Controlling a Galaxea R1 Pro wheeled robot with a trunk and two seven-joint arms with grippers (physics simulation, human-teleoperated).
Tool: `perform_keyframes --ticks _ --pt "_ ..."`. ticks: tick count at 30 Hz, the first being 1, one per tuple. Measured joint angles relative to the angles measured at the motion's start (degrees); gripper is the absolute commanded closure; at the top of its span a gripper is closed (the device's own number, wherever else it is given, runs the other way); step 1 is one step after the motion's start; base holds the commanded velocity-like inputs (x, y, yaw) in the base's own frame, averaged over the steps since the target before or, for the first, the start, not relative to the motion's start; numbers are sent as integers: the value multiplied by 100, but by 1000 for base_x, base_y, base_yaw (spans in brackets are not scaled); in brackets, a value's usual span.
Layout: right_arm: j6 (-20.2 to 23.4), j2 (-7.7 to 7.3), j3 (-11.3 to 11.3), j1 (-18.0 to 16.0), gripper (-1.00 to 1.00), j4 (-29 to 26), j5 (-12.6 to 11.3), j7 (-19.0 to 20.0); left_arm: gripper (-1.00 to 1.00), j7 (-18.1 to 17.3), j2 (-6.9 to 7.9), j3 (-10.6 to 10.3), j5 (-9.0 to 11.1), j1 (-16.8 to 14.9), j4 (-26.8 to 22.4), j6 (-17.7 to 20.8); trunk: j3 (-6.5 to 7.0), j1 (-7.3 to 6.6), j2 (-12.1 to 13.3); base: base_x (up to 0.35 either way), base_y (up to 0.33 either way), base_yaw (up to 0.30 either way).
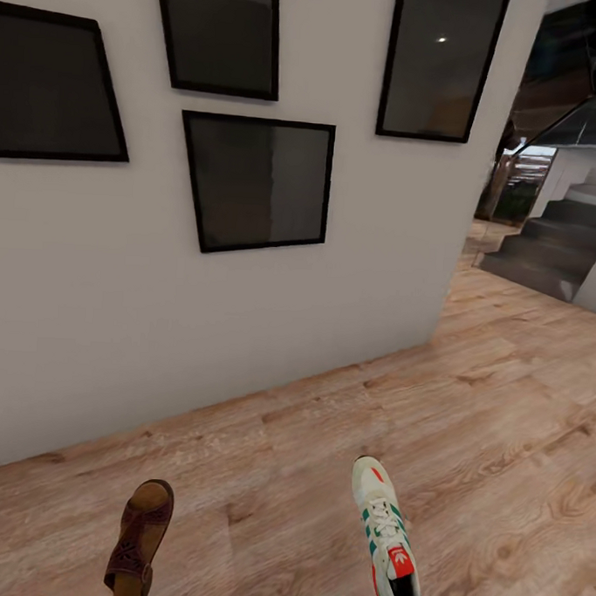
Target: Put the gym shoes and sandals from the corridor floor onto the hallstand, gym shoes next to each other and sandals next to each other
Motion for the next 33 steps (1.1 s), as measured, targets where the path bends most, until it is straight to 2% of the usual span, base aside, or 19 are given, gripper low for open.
perform_keyframes --ticks 7,20,29,33 --pt "0 0 -1 0 100 -8 -1 0 100 1 0 11 0 0 -32 -2 0 0 0 52 -165 -300" --pt "0 0 8 0 100 -17 -2 0 100 1 0 -38 -17 0 1 -27 0 0 0 18 -14 -300" --pt "1 0 16 0 100 -4 4 0 100 6 -13 -13 -10 1 -36 -42 0 -3 0 289 0 -297" --pt "8 2 0 0 100 11 3 0 100 8 -10 16 -5 1 -39 -43 0 -3 0 331 0 -146"
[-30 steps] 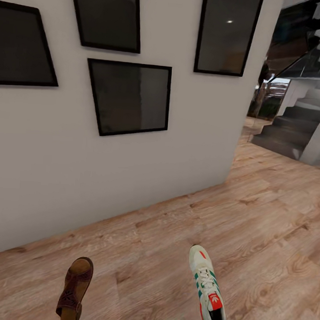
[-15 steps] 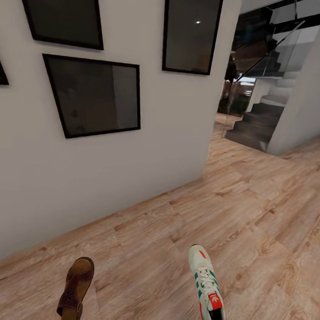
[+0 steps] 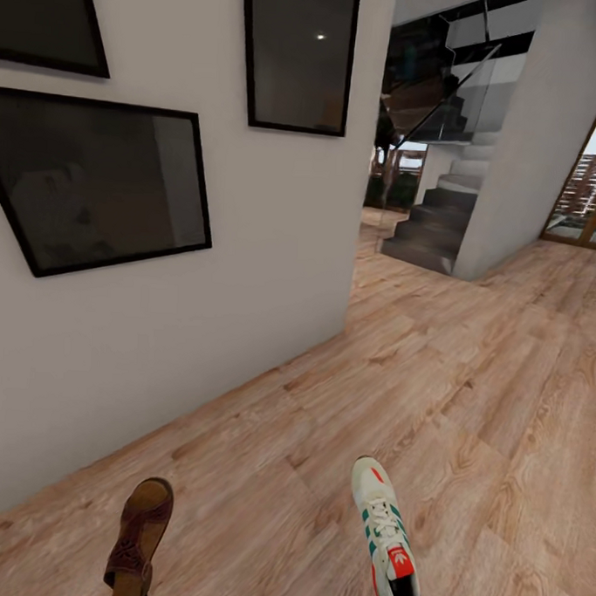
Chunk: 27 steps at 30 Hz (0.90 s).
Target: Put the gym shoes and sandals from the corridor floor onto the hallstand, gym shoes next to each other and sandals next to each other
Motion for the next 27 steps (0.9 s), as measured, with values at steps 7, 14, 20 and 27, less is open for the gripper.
perform_keyframes --ticks 7,14,20,27 --pt "1 7 3 0 100 19 -4 4 100 1 1 45 11 0 41 6 0 0 0 334 0 -28" --pt "1 14 -2 0 100 67 -1 -13 100 1 1 44 12 0 51 8 0 0 0 334 0 -2" --pt "7 9 14 0 100 108 16 28 100 1 -3 44 11 0 55 8 0 0 0 334 -3 0" --pt "9 2 14 0 100 249 24 29 100 0 -7 29 13 1 63 0 0 0 0 306 -114 -58"
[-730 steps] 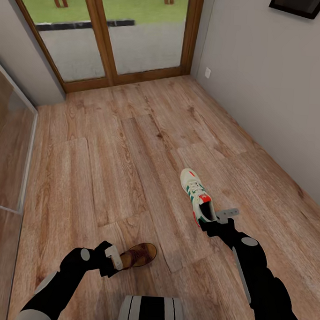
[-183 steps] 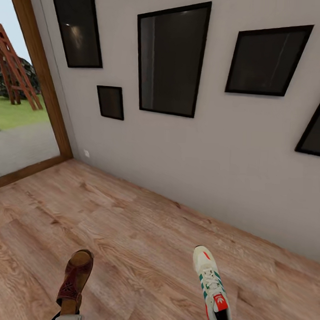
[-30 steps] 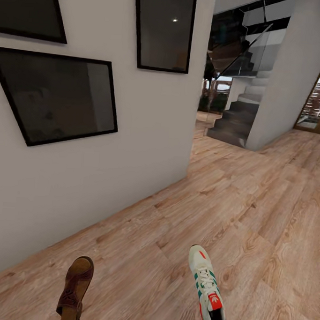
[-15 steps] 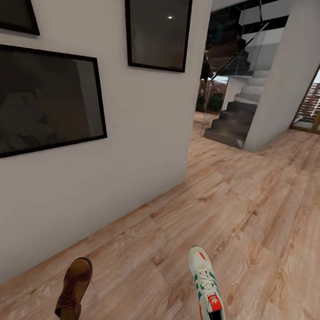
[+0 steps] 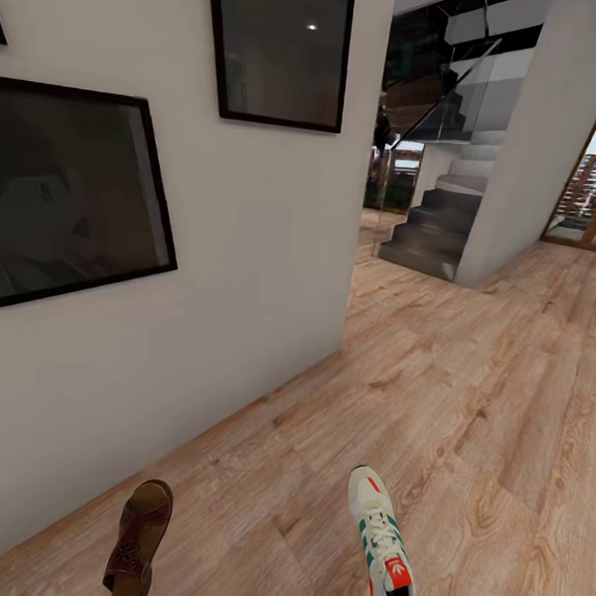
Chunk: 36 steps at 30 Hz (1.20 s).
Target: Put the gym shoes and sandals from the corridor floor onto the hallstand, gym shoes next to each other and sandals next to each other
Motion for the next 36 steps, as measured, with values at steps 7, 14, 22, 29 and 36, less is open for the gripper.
perform_keyframes --ticks 7,14,22,29,36 --pt "-7 -3 -11 0 100 48 -7 -16 100 0 0 -4 0 -1 1 -2 0 0 0 286 -162 -231" --pt "-9 -6 -14 0 100 46 -8 -29 100 0 0 -5 0 -1 1 0 0 0 0 283 -169 -263" --pt "-9 -10 -14 0 100 45 -7 -31 100 1 0 1 1 -1 1 4 0 0 0 284 -173 -265" --pt "-9 -12 -14 0 100 43 -7 -38 100 0 0 4 0 -1 1 2 0 0 0 287 -198 -265" --pt "-9 -12 -14 0 100 43 -10 -39 100 0 0 4 0 -1 1 3 0 0 0 288 -209 -265"
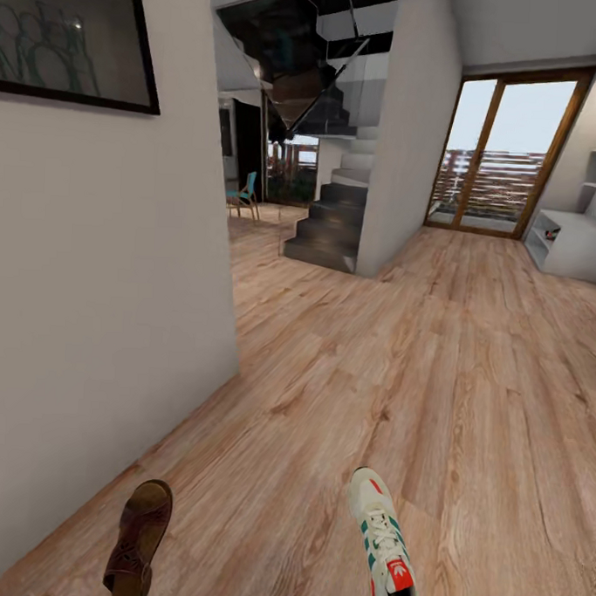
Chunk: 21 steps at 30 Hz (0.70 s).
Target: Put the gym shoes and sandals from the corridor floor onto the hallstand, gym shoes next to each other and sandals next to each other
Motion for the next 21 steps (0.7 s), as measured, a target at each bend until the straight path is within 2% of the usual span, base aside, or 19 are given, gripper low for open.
perform_keyframes --ticks 15,21 --pt "0 2 0 0 100 1 4 0 100 0 0 9 0 0 0 0 0 0 0 290 -198 -265" --pt "0 5 0 0 100 9 5 -1 100 0 0 16 0 0 1 4 0 0 0 325 -78 -265"
